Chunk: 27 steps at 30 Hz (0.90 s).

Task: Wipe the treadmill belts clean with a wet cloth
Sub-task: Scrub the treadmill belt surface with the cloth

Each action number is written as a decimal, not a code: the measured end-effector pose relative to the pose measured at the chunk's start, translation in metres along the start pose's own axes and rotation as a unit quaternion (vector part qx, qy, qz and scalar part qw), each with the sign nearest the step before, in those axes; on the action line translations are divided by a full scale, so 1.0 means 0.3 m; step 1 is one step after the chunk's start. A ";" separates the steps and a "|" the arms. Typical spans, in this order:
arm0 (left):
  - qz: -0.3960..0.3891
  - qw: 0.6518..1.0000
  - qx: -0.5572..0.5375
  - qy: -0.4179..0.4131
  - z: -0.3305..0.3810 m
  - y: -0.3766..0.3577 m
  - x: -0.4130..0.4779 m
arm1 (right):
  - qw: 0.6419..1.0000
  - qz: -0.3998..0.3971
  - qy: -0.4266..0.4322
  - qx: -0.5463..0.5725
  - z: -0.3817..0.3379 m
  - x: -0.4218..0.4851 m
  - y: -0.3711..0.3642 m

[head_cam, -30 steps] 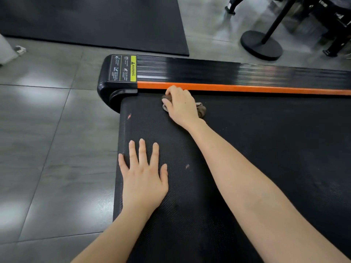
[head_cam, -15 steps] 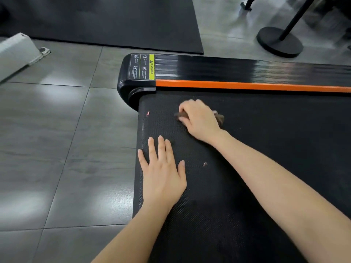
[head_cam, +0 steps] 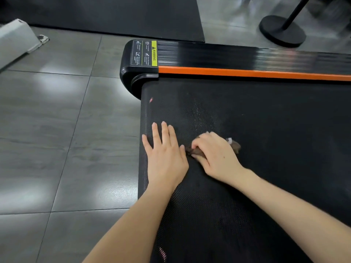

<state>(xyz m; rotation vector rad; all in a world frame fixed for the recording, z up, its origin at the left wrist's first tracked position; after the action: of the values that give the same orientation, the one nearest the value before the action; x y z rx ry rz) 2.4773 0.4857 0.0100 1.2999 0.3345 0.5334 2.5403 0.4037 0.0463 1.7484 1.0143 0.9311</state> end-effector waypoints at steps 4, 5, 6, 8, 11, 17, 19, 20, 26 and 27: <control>0.002 1.000 -0.003 -0.001 -0.003 -0.002 0.001 | 0.996 0.033 -0.072 -0.040 0.094 0.293 0.009; 0.005 1.000 -0.004 0.000 -0.005 -0.002 0.002 | 0.993 0.043 -0.098 -0.048 0.133 0.388 0.007; 0.007 1.000 -0.003 0.001 -0.006 -0.002 0.004 | 0.990 0.048 -0.120 -0.055 0.169 0.477 0.000; 0.003 1.000 -0.001 0.000 -0.005 -0.004 0.004 | 0.986 0.053 -0.146 -0.057 0.215 0.587 -0.014; -0.002 1.000 -0.004 0.003 -0.008 -0.004 0.005 | 0.986 0.058 -0.152 -0.039 0.228 0.574 -0.017; -0.015 1.000 -0.012 0.001 -0.014 -0.010 0.004 | 0.993 0.036 -0.108 -0.001 0.107 0.164 0.023; -0.018 1.000 -0.011 -0.001 -0.008 -0.004 0.001 | 0.995 0.024 -0.096 0.004 0.028 -0.051 0.034; -0.023 1.000 -0.010 -0.002 -0.006 -0.007 0.001 | 0.996 0.015 -0.086 0.002 -0.012 -0.150 0.036; -0.027 1.000 -0.003 -0.004 -0.001 -0.006 -0.006 | 0.997 -0.010 -0.039 -0.058 -0.031 -0.132 0.007; -0.026 1.000 0.001 -0.003 -0.002 -0.006 -0.004 | 0.995 0.012 -0.073 -0.067 0.001 -0.053 0.018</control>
<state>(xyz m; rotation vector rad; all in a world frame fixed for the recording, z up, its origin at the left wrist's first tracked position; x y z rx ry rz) 2.4762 0.4853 0.0079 1.2907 0.3630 0.4854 2.5359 0.3878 0.0486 1.6923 0.8194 0.8529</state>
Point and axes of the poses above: each hand's wrist, its own x-axis towards the middle knuckle, its own y-axis out of the back of the hand, z = x × y, the point moved 10 cm from there along x, towards the middle knuckle, and after that the axes turned 8 degrees about -y, right-handed, at the moved point
